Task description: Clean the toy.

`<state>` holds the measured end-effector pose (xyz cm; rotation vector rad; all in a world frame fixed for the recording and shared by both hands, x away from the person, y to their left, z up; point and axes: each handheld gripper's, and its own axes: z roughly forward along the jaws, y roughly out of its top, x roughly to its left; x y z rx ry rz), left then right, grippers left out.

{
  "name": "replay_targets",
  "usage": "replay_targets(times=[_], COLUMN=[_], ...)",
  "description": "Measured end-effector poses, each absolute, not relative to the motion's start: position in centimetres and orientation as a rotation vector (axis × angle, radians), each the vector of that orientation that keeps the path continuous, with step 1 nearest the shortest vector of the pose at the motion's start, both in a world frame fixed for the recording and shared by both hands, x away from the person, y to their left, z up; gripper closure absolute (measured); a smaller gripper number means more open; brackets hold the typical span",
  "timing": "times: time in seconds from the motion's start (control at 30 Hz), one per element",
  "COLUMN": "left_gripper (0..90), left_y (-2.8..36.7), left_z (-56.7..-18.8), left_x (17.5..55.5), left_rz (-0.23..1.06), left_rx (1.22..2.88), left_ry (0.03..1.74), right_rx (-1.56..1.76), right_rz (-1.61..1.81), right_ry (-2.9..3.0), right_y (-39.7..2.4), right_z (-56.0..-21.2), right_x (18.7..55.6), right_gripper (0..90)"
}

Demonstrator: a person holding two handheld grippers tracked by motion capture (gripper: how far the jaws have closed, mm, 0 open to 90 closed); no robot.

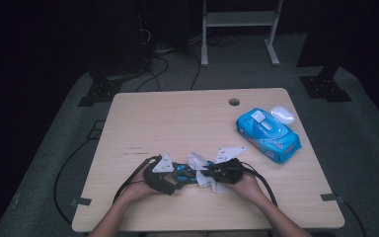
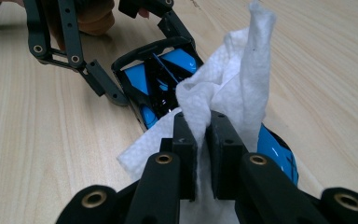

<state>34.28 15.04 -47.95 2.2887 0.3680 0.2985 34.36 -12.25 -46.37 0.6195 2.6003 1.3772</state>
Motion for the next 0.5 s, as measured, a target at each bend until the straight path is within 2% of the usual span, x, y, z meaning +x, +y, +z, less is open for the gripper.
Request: replay_targets(times=[0.23,0.4,0.5], left_gripper=[23.6,23.5,23.5], left_y=[15.1,15.0,15.1], left_z=[-47.8,-47.9,-47.9], left_x=[34.3,34.3,34.3], left_rz=[0.295,0.296,0.295], left_rx=[2.301,2.297,2.294], left_ry=[0.364,0.363,0.366], right_rx=[0.670,0.650,0.619], right_rz=[1.336,1.372,1.369], right_ry=[2.585,2.604,2.608], right_y=[-13.6,-13.1,-12.5], right_z=[-46.7,-46.5,-46.3], right_x=[34.9,34.6,34.3], right_gripper=[81.7,81.6,76.2])
